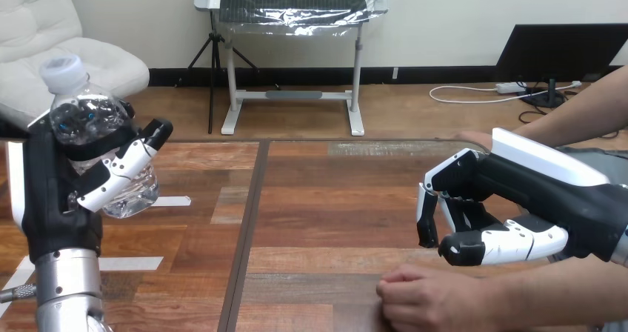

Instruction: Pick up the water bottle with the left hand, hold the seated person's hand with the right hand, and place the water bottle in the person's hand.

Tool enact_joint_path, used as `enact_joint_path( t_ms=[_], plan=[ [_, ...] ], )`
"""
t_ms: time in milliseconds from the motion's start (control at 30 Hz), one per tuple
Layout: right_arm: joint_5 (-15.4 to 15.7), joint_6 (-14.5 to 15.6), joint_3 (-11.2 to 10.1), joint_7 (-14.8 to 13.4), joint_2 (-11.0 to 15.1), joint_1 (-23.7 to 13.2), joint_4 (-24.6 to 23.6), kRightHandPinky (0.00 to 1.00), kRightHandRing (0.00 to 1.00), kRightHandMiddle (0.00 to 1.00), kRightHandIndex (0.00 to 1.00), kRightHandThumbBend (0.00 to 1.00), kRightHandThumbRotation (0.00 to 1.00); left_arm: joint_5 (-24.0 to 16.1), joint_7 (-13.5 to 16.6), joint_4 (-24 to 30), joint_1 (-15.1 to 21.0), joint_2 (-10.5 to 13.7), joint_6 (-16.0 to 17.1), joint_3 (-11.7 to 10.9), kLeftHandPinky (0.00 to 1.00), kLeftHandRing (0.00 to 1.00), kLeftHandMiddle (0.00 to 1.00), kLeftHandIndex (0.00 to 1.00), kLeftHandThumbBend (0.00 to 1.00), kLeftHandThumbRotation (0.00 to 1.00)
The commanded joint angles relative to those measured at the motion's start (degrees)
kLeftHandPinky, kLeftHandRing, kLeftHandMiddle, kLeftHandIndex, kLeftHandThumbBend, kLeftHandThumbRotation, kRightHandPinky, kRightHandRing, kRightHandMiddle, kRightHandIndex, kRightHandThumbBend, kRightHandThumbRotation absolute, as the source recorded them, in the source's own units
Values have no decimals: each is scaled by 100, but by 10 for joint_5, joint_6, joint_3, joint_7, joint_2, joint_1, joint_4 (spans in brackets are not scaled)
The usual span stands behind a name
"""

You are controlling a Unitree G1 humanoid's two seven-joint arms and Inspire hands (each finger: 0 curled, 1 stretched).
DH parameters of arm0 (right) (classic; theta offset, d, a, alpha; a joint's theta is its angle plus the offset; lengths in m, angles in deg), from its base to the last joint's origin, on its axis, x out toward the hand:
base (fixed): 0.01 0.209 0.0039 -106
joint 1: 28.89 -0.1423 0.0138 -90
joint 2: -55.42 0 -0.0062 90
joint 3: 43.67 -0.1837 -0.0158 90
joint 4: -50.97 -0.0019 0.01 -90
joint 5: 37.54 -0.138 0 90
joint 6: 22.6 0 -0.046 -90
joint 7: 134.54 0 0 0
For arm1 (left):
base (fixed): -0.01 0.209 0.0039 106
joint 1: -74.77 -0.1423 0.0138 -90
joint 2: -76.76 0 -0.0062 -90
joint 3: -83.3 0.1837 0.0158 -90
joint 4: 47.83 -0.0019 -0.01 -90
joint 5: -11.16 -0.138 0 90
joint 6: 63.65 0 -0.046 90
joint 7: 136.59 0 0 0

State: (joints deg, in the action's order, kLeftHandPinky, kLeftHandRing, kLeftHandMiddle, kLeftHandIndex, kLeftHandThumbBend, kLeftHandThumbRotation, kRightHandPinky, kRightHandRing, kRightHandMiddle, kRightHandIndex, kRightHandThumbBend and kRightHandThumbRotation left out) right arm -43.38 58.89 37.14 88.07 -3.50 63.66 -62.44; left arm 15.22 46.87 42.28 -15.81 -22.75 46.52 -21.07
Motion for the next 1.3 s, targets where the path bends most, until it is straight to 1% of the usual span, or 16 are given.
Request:
enact_joint_path(
  t_ms=[0,200,333,500,700,1000,1267],
  plan=[
    [-6,-10,-13,-3,-2,-19,6,10,13,21,40,100,100,2,2,38,21,-1,3,2,24,29,34,40,61,0],
    [-9,-15,-16,-3,-3,-14,11,10,13,21,40,100,100,1,2,38,20,0,3,2,24,29,34,40,61,0],
    [-9,-21,-17,-3,-4,-13,14,10,13,21,40,100,100,-4,0,32,20,3,11,2,24,29,35,40,60,0],
    [-10,-27,-20,-5,-5,-11,17,9,12,20,40,100,100,-1,-2,31,21,3,13,2,24,29,35,40,59,0],
    [-6,-28,-26,-9,-4,-6,16,8,11,19,40,100,100,0,-5,25,24,4,20,1,24,29,35,40,59,0],
    [-6,-29,-36,-16,-8,1,13,7,10,18,40,100,100,2,-5,31,23,2,11,1,24,29,34,40,60,0],
    [-10,-35,-42,-13,-7,3,17,8,11,19,40,100,100,-3,-1,35,22,2,5,1,24,29,34,40,61,0]
  ],
)
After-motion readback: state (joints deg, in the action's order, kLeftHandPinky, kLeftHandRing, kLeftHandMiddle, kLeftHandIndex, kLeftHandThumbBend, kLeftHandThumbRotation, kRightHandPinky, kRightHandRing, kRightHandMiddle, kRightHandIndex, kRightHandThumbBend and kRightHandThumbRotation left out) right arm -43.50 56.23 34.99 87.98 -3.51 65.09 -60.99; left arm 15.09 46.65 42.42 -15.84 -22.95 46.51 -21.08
